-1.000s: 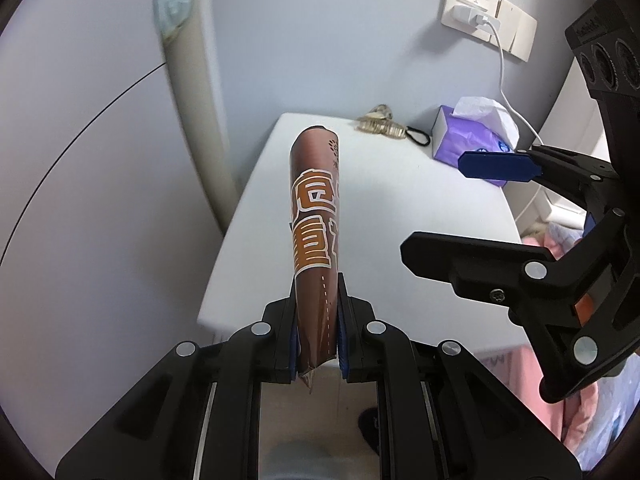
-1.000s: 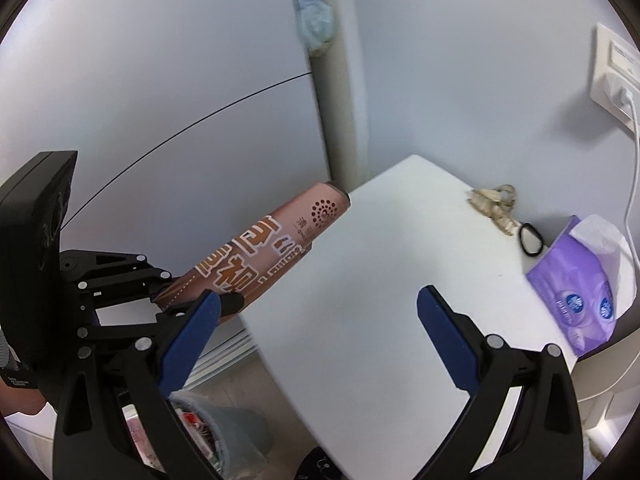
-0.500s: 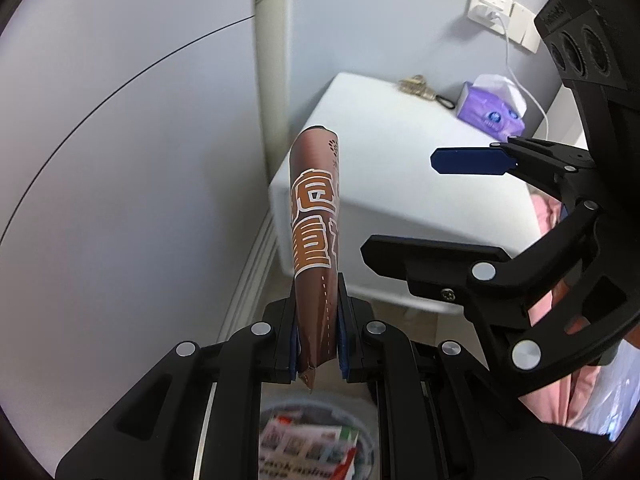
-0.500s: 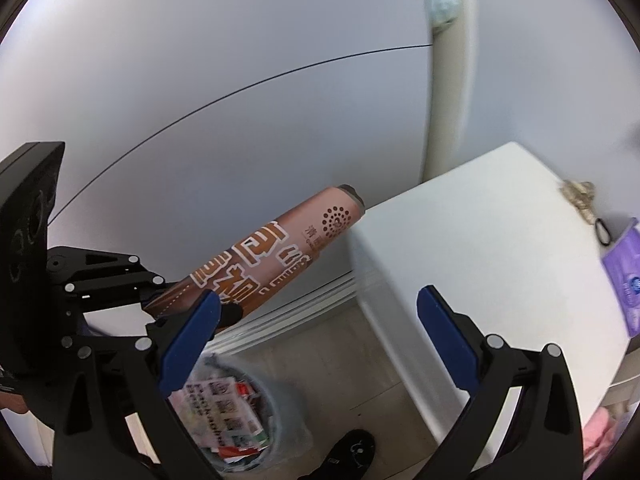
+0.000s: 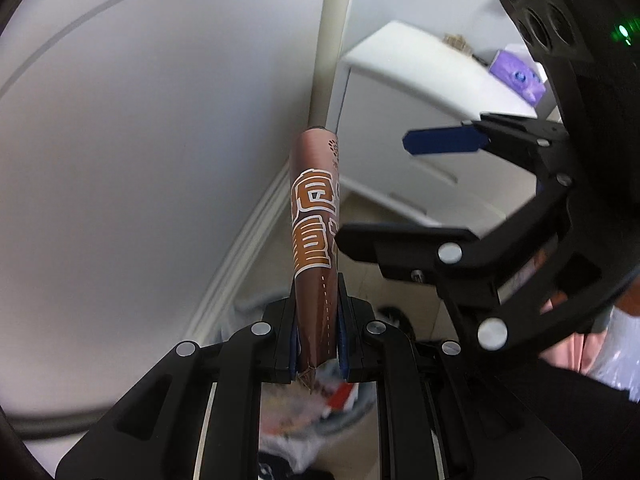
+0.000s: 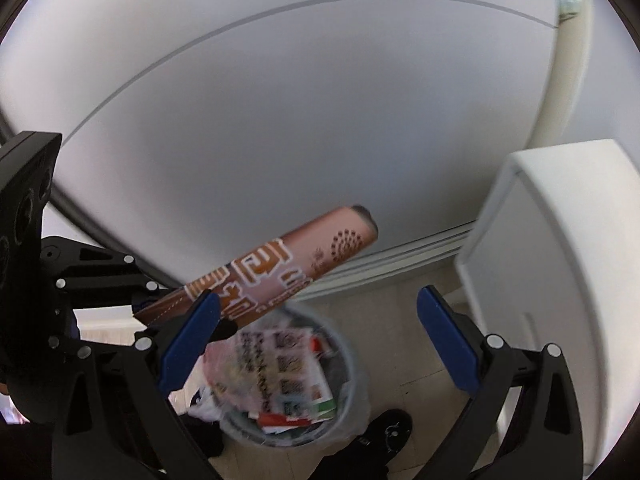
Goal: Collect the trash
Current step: 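Lift the brown leaflet with the left gripper and carry it over the bin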
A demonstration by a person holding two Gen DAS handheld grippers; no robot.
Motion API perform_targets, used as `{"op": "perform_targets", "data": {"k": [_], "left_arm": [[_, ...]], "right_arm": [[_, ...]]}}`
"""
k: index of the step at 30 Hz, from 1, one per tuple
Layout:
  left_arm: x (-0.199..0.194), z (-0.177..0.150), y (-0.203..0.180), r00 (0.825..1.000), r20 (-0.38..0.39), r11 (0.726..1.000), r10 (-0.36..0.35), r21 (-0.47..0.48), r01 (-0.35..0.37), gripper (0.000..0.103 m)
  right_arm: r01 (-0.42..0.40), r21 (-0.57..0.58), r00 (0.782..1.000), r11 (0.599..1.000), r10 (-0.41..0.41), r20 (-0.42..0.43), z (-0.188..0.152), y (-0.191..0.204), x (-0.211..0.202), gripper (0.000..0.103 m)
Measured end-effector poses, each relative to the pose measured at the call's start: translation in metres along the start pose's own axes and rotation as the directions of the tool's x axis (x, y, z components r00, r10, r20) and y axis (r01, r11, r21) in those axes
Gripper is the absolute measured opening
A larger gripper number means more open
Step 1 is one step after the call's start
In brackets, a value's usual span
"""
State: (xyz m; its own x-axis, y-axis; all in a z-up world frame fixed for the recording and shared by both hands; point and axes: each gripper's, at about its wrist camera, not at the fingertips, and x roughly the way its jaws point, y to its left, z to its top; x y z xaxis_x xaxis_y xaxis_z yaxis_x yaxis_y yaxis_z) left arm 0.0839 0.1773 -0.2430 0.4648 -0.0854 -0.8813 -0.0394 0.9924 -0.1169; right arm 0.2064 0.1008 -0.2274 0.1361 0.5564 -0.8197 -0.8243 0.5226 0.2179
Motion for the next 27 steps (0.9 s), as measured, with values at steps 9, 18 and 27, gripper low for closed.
{"op": "perform_targets", "data": {"k": [9, 18, 27], "left_arm": [[0.021, -0.081, 0.019, 0.996, -0.085, 0.996, -0.001, -0.093, -0.007, 0.013], [0.049, -0.125, 0.025, 0.991, -0.134, 0.984, -0.012, -0.18, -0.013, 0.013], [0.083, -0.138, 0.031, 0.991, -0.134, 0.974, -0.008, -0.224, -0.023, 0.013]], "right_arm": [[-0.085, -0.133, 0.987, 0.987, 0.066, -0.143, -0.043, 0.036, 0.047, 0.096], [-0.127, -0.23, 0.971, 0.965, 0.074, -0.226, -0.079, 0.065, 0.084, 0.096], [-0.154, -0.263, 0.961, 0.952, 0.083, -0.264, -0.098, 0.071, 0.119, 0.096]]}}
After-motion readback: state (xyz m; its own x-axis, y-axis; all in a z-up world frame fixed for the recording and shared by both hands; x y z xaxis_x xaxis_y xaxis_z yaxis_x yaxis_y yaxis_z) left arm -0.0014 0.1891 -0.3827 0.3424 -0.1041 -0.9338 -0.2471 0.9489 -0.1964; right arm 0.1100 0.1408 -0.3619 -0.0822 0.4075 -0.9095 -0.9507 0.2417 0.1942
